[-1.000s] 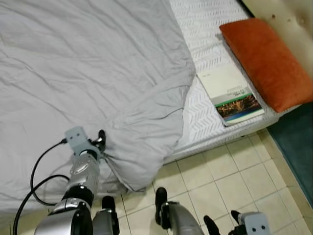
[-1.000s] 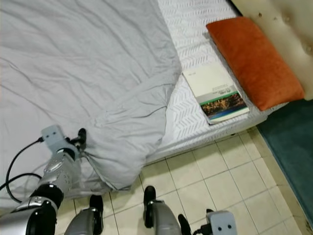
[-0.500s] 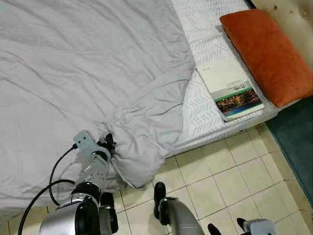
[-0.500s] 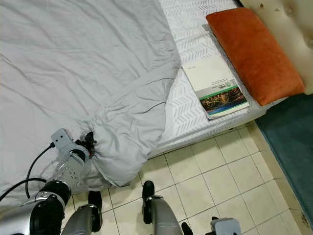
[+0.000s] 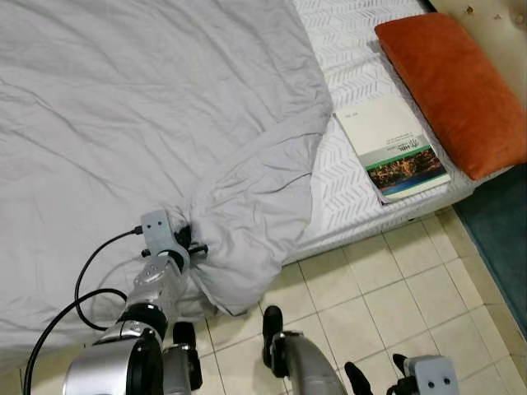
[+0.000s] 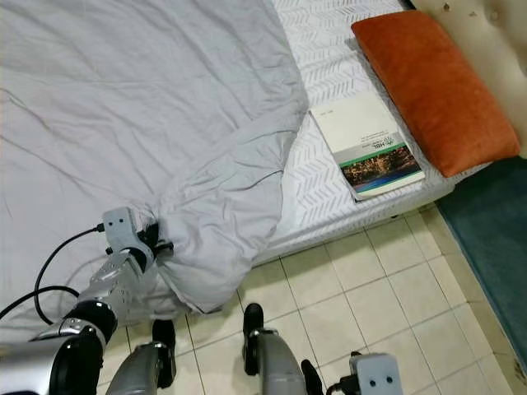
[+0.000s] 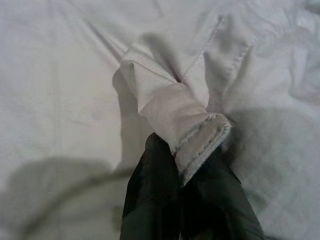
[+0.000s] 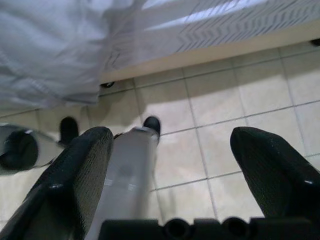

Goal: Clean up the room

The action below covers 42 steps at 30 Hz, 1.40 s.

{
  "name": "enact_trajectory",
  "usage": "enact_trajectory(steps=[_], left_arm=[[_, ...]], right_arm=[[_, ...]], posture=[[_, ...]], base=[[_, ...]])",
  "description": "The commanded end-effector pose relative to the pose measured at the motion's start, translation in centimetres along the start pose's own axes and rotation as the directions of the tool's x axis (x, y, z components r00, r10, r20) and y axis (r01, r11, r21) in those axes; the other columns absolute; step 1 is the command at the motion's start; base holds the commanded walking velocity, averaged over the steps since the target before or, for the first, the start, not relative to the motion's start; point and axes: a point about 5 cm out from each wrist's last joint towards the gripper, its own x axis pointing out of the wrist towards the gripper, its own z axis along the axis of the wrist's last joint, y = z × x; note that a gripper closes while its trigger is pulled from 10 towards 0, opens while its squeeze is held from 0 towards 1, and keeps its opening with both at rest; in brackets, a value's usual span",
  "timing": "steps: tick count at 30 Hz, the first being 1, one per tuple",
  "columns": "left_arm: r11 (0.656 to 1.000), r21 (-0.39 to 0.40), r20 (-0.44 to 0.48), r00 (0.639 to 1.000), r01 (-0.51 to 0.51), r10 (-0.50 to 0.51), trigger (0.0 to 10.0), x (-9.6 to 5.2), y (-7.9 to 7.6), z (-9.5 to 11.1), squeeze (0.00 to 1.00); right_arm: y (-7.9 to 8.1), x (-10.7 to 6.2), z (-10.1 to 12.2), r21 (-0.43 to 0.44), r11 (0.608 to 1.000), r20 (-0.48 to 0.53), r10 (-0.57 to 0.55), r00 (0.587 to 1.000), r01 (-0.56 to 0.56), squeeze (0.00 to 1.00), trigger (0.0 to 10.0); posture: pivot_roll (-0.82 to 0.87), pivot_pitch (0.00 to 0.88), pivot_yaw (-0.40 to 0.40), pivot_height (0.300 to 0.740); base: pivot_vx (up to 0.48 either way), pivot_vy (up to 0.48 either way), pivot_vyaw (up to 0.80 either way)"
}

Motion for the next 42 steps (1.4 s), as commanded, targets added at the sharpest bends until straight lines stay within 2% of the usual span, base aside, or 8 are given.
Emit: enact_trajectory(steps=[1,6,7,12,18,37,39,42], left_arm=[[0.998,0.059,-0.110,0.994,0.025,-0.018,0.0,-0.7,-0.1,-3.1,0.00],[0.965,0.243,-0.100,0.992,0.094,-0.072,1.2,-0.4,-1.6,-2.4,0.00],[0.956,0.273,-0.095,0.992,0.109,-0.086,10.0,-0.2,-2.0,-2.1,0.00],[0.903,0.390,-0.065,0.983,0.182,-0.170,10.0,0.0,-3.8,-1.1,0.00],[0.765,0.565,-0.108,0.947,0.310,-0.304,10.0,-0.1,-7.1,-1.6,0.00],[0.626,0.612,-0.201,0.860,0.484,-0.468,10.0,-1.4,-12.7,-3.9,0.00],[0.534,0.625,-0.279,0.801,0.570,-0.530,10.0,-2.7,-15.4,-6.0,0.00],[0.493,0.625,-0.305,0.771,0.604,-0.558,10.0,-3.5,-16.6,-7.0,0.00]], right_arm=[[-1.1,0.0,-1.1,0.023,0.998,-0.049,-0.052,0.997,0.053,0.00,10.0],[-2.3,2.4,0.5,0.032,0.995,0.025,-0.097,0.995,0.097,0.00,10.0],[-2.5,2.8,0.7,0.027,0.994,0.037,-0.103,0.994,0.102,0.00,10.0],[-3.1,3.5,1.2,0.029,0.991,0.064,-0.130,0.989,0.128,0.00,10.0],[-3.5,5.1,1.6,0.049,0.986,0.106,-0.165,0.981,0.160,0.00,10.0],[-2.7,6.5,2.2,-0.015,0.992,0.128,-0.119,0.985,0.122,0.00,10.0],[-2.4,5.9,1.6,-0.083,0.994,0.072,-0.066,0.995,0.072,0.00,10.0],[-2.8,5.3,1.0,-0.072,0.994,0.055,-0.074,0.996,0.077,0.00,10.0]], posture=[[-0.28,0.425,-0.115,0.740],[-0.28,0.292,-0.056,0.740],[-0.28,0.266,-0.041,0.740],[-0.29,0.221,0.001,0.740],[-0.31,0.132,0.071,0.740],[-0.33,0.102,0.064,0.740],[-0.33,0.108,0.039,0.740],[-0.34,0.111,0.019,0.740]], base=[[0.000,0.000,0.00],[0.000,0.000,0.00],[0.000,0.000,0.00],[0.000,0.000,0.00],[0.000,-0.282,0.00],[0.000,-0.404,0.00],[0.000,0.000,0.00],[0.000,0.000,0.00]])
